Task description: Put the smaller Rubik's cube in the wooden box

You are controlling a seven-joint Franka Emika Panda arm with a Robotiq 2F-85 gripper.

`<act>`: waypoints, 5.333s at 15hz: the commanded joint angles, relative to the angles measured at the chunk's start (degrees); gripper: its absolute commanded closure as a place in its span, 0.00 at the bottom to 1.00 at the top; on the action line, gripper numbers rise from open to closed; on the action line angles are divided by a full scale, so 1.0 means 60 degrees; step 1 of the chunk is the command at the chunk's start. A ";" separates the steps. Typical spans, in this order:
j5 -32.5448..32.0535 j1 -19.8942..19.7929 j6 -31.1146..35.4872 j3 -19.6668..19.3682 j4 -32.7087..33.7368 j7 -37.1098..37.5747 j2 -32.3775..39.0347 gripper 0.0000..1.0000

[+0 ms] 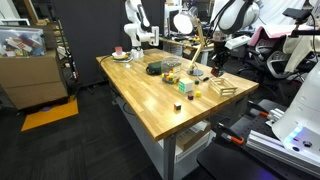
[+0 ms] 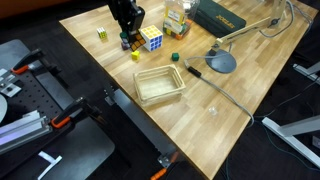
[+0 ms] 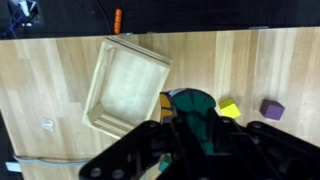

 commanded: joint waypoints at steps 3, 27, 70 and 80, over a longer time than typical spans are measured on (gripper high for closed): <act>-0.0578 -0.0615 -0.0367 -0.0174 -0.0450 0.2422 -0.0542 0.94; 0.1049 -0.0651 0.0136 -0.0707 0.1571 0.1371 0.2447 0.94; 0.1010 -0.0288 0.0502 -0.1298 0.0959 -0.0258 0.2670 0.00; -0.0886 -0.0523 -0.0251 -0.0690 -0.1582 0.1030 -0.1370 0.00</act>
